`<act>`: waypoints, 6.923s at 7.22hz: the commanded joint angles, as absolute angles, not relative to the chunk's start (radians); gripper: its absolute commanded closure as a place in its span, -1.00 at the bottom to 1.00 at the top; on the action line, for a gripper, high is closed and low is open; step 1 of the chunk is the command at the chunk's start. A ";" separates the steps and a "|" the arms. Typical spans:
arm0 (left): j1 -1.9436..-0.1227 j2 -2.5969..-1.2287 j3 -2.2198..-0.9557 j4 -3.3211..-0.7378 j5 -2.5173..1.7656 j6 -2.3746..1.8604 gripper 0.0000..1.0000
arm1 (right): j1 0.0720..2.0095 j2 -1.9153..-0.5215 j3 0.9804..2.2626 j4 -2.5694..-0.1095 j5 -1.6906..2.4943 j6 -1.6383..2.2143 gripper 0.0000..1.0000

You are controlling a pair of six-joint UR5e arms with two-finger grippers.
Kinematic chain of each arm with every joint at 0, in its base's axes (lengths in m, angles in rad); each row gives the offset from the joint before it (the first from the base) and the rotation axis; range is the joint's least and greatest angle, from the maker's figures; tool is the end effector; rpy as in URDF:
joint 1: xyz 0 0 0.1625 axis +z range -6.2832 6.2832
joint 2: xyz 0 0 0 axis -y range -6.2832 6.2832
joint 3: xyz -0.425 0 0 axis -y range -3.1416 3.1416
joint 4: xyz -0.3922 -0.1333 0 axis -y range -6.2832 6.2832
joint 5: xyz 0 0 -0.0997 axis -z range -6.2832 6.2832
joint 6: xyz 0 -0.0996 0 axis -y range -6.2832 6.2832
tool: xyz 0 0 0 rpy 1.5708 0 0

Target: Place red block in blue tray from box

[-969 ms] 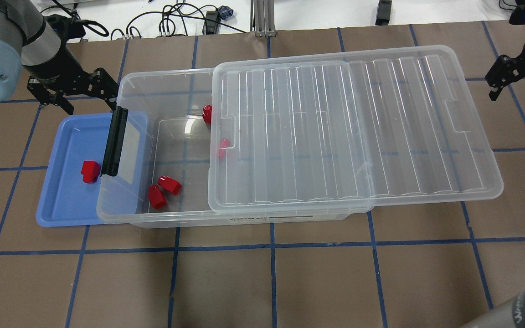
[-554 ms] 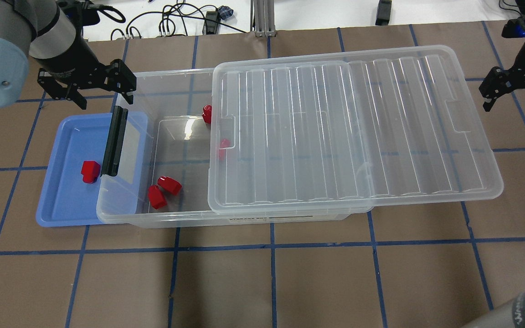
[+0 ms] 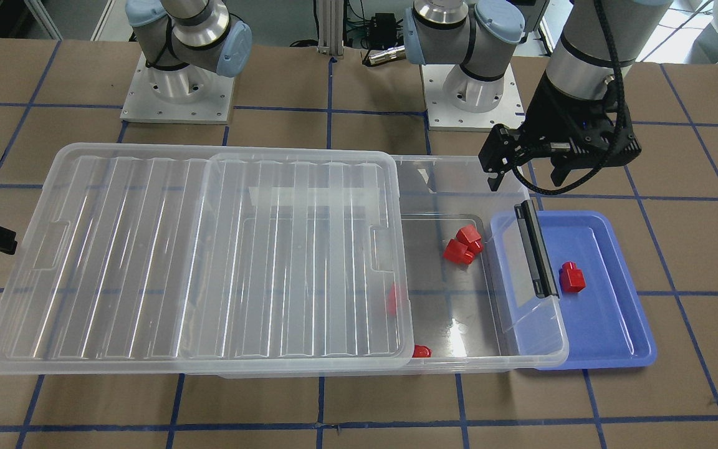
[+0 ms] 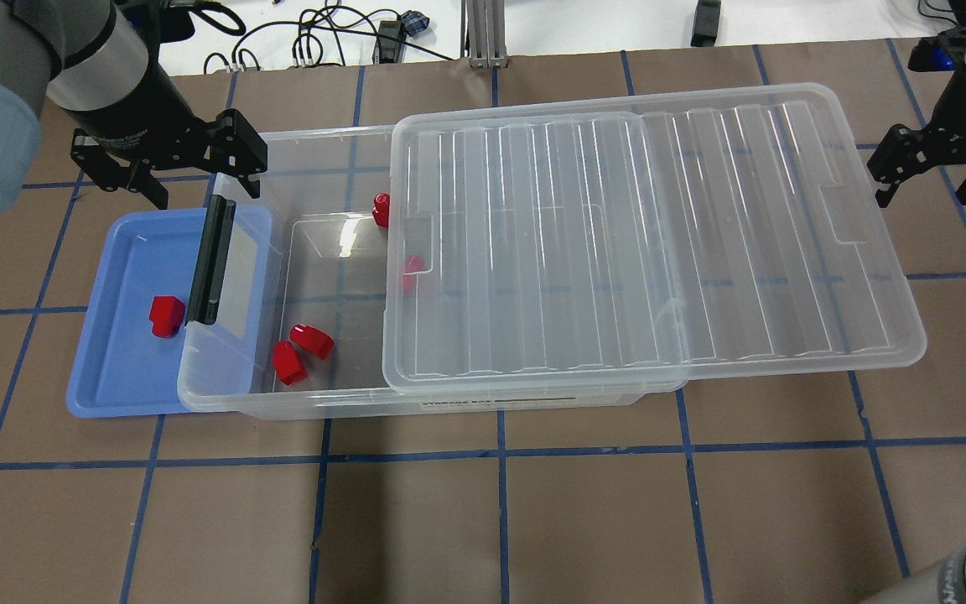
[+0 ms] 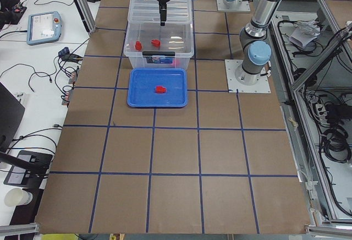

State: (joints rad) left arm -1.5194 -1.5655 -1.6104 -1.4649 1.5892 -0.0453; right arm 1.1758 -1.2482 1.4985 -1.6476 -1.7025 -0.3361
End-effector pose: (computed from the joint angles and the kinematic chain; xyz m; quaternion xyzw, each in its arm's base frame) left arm -0.1058 -0.5024 0.4818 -0.0486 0.9981 -0.0358 0.0093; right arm -0.1183 -0.5963 0.3540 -0.0236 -0.9938 -0.1042 0.0303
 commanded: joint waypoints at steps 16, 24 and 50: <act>-1.563 -1.626 -1.488 -1.601 1.568 0.054 -1.00 | 1.480 -1.246 1.503 -1.643 -1.612 0.029 -1.00; -1.557 -1.638 -1.473 -1.569 1.568 0.043 -1.00 | 1.471 -1.253 1.474 -1.661 -1.609 0.014 -1.00; -1.566 -1.643 -1.483 -1.569 1.560 0.041 -1.00 | 1.536 -1.628 1.574 -1.457 -1.566 0.003 -1.00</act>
